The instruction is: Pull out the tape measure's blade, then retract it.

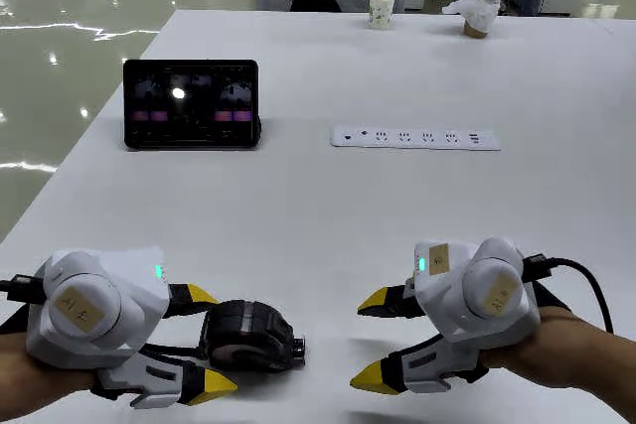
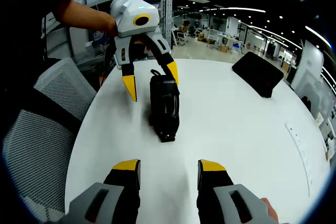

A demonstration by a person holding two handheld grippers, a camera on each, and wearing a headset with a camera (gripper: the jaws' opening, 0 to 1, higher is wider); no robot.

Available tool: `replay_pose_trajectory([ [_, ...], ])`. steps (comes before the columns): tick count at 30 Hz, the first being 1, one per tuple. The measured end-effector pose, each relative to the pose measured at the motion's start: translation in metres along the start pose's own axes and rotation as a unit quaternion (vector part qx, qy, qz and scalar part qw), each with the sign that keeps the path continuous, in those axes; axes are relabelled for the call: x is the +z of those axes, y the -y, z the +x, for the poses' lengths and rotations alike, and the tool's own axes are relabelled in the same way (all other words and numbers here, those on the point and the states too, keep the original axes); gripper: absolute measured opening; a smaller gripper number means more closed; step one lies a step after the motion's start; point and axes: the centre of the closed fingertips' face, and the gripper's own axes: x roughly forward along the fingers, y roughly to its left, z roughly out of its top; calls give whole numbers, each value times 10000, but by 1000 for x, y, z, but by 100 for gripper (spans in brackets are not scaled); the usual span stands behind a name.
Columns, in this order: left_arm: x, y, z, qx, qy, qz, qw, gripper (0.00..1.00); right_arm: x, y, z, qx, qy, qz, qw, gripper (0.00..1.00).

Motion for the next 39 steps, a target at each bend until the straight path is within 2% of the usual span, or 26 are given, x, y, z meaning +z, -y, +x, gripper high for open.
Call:
replay_pose_trajectory([
  [14, -2, -4, 9, -216, -181, 265, 9993, 37, 14, -3, 33, 393, -109, -297, 9987, 32],
  [21, -3, -6, 13, -315, -229, 283, 9988, 34, 17, -1, 44, 508, -157, -377, 9979, 30],
  [27, -4, -8, 16, -366, -241, 279, 9986, 31, 15, -4, 53, 676, -269, -465, 9963, 24],
  [33, -5, -9, 18, -425, -238, 280, 9984, 29, 13, -6, 60, 745, -330, -513, 9954, 18],
  [39, -4, -8, 18, -485, -191, 276, 9983, 29, 14, -2, 62, 678, -304, -533, 9958, 13],
])
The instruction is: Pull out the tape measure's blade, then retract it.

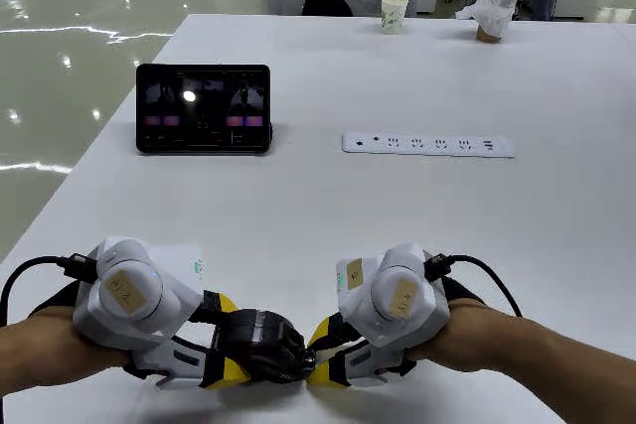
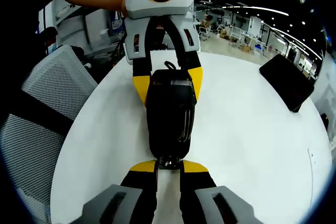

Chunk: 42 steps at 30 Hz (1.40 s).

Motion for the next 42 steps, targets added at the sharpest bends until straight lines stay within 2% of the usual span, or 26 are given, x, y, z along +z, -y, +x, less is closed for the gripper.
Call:
replay_pose_trajectory([
  [4, 0, 0, 0, -50, 0, -47, 10000, 28, 0, -1, 1, -18, -2, -100, 9999, 13],
  [9, 0, 0, 1, -110, 1, -128, 9999, 28, 0, 0, 1, -39, 54, -55, 10000, 11],
  [19, -1, 1, 1, -127, -38, -201, 9997, 28, -1, -1, 0, -30, -8, -169, 9999, 9],
  [42, -2, 1, 1, -166, -95, -184, 9996, 27, -22, -3, -19, 6, -165, -295, 9994, 9],
])
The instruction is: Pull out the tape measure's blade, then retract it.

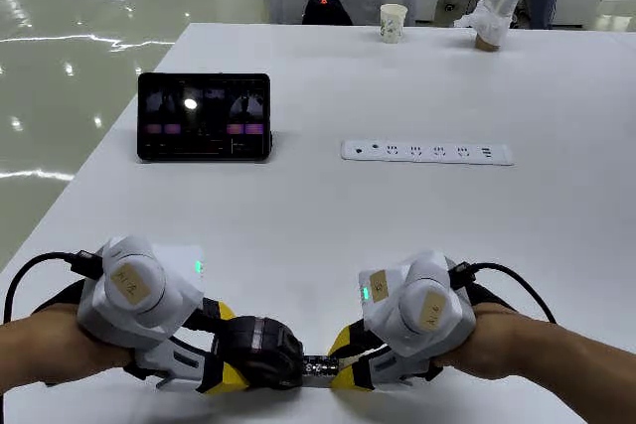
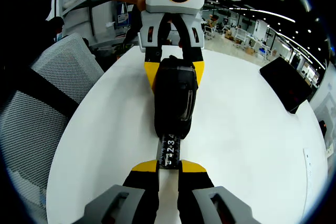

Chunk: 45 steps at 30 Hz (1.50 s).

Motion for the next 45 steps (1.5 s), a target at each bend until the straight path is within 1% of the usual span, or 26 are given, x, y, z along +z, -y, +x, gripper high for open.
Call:
replay_pose_trajectory([
  [19, -1, 0, -1, -37, -36, 42, 10000, 27, -17, -3, -17, 1, -100, 40, 9999, 10],
  [36, 0, 0, -1, -51, -61, 51, 10000, 27, -38, -5, -35, -34, -185, 49, 9998, 10],
  [45, 0, 0, 0, -56, -67, 68, 9999, 27, -50, -8, -43, -75, -233, 112, 9996, 10],
])
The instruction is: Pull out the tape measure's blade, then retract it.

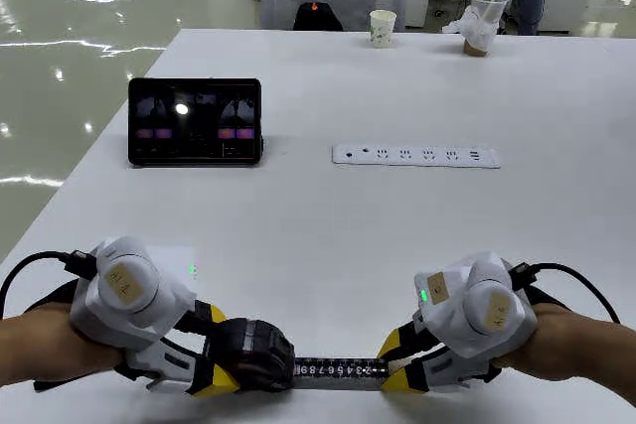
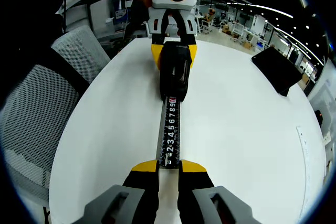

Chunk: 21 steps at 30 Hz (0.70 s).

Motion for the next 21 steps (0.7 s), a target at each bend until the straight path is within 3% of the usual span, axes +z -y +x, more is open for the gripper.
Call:
replay_pose_trajectory([
  [21, 0, 0, 0, -2, -10, 3, 10000, 27, -23, -4, -18, -44, -103, 94, 9999, 10],
])
